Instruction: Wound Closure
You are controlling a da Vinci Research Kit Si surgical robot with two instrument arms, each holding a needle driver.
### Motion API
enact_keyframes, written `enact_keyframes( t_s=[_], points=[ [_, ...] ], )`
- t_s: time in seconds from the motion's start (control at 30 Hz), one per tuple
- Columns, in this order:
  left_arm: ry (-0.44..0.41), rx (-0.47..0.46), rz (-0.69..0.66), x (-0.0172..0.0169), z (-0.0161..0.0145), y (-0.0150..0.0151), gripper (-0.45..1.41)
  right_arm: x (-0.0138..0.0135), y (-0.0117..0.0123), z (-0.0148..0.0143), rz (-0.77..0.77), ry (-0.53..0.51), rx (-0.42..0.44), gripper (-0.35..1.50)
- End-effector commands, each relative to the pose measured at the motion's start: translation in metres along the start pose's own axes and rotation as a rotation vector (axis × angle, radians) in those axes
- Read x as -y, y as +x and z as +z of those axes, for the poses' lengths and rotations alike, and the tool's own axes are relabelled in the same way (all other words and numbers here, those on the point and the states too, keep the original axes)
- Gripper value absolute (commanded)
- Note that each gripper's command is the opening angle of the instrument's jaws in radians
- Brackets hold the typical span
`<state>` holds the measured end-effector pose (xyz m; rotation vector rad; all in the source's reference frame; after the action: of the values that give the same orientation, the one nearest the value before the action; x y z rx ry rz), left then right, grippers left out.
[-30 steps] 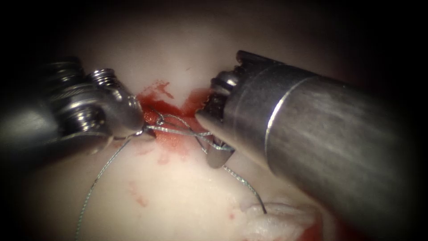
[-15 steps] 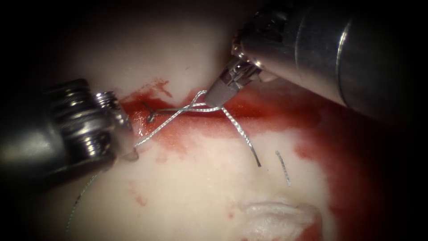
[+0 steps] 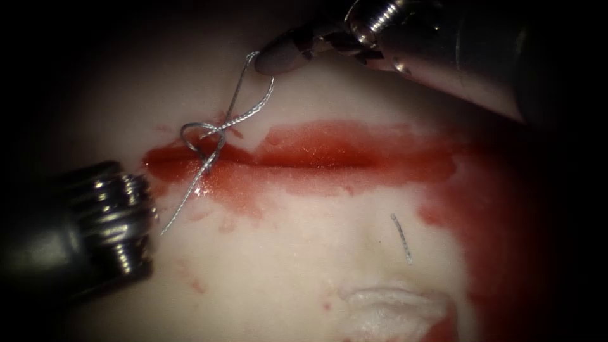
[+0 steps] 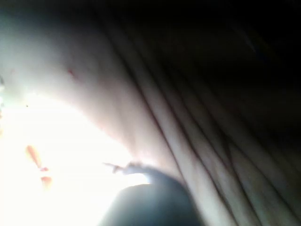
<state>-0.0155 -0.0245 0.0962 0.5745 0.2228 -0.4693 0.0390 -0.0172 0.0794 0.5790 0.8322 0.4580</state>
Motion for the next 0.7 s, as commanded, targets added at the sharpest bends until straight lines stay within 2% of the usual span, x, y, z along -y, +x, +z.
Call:
enact_keyframes(
  t_s=[0.03,0.1,0.13,0.17,0.23,0.33,0.37,0.43,0.6,0.67,0.7],
  points=[
    [0.004,0.001,-0.002,-0.0004,-0.0011,-0.0006,-0.45,-0.0009,0.0010,0.0007,-0.072,-0.027,0.016,-0.35],
    [0.011,-0.012,-0.005,-0.0003,-0.0013,-0.0001,-0.45,-0.0011,0.0010,0.0014,-0.141,-0.065,0.027,-0.35],
    [0.027,-0.022,-0.008,0.0001,-0.0017,0.0003,-0.45,-0.0014,0.0007,0.0023,-0.254,-0.104,0.040,-0.35],
    [0.035,-0.023,-0.013,0.0003,-0.0019,0.0004,-0.45,-0.0016,0.0004,0.0026,-0.301,-0.122,0.051,-0.35],
    [0.037,-0.023,-0.013,0.0004,-0.0020,0.0005,-0.45,-0.0018,0.0002,0.0028,-0.339,-0.142,0.065,-0.35],
    [0.065,-0.029,-0.010,0.0010,-0.0027,0.0008,-0.45,-0.0027,-0.0005,0.0032,-0.463,-0.204,0.140,-0.35],
    [0.087,-0.033,-0.011,0.0014,-0.0030,0.0010,-0.45,-0.0031,-0.0009,0.0035,-0.540,-0.227,0.188,-0.35],
    [0.132,-0.042,-0.012,0.0021,-0.0033,0.0011,-0.45,-0.0034,-0.0019,0.0042,-0.619,-0.259,0.213,-0.35],
    [0.217,-0.062,-0.006,0.0030,-0.0032,0.0020,-0.45,-0.0039,-0.0026,0.0046,-0.654,-0.297,0.227,-0.35],
    [0.292,-0.110,-0.001,0.0037,-0.0024,0.0040,-0.45,-0.0048,-0.0025,0.0043,-0.637,-0.342,0.225,-0.35],
    [0.292,-0.110,-0.001,0.0037,-0.0024,0.0040,-0.45,-0.0048,-0.0025,0.0043,-0.637,-0.342,0.225,-0.35]
  ],
)
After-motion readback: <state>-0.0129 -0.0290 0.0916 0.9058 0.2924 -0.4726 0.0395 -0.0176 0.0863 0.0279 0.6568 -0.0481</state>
